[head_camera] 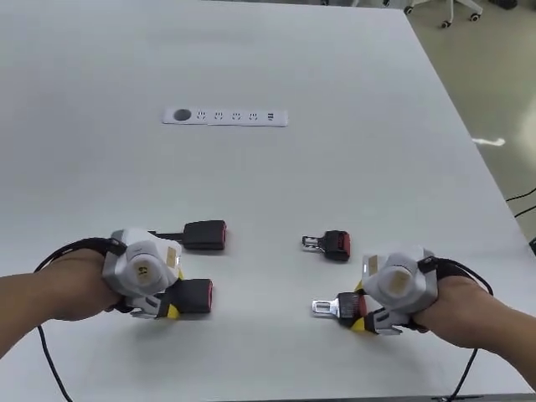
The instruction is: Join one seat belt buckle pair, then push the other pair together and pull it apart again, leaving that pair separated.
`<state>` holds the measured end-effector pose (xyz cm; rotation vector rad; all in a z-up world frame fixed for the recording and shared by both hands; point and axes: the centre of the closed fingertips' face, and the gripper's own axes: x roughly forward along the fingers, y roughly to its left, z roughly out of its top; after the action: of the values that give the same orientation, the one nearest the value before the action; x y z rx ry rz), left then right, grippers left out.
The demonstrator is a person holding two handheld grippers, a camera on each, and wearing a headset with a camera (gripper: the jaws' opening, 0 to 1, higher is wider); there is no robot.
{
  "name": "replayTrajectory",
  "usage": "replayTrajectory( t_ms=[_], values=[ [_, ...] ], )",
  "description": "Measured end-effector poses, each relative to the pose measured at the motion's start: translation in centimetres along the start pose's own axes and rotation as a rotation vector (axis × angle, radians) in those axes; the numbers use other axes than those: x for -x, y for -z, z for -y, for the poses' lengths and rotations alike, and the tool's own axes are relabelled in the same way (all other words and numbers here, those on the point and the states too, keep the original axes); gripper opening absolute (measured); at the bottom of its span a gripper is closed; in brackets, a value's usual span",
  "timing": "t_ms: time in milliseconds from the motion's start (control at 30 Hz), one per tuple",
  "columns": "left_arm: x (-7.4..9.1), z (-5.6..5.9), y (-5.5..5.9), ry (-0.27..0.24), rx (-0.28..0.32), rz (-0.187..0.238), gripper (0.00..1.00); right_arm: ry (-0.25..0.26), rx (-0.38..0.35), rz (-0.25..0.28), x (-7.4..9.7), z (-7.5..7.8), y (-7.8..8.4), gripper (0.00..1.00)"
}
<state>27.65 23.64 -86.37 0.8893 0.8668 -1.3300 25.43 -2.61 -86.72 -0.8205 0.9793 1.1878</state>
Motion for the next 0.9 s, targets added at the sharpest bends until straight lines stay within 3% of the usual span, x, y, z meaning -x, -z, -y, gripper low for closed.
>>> replayTrajectory(
  t_ms=[333, 900],
  values=[
    [0.0, 0.1, 0.0, 0.009, -0.017, -0.007, 0.33, 0.011, -0.049, 0.068, -1.5, -0.2, -3.5, 0.36],
    [-0.1, 0.1, 0.1, 0.010, -0.018, -0.018, 0.32, 0.002, -0.014, 0.142, -4.5, -0.7, -11.0, 0.36]
  ],
)
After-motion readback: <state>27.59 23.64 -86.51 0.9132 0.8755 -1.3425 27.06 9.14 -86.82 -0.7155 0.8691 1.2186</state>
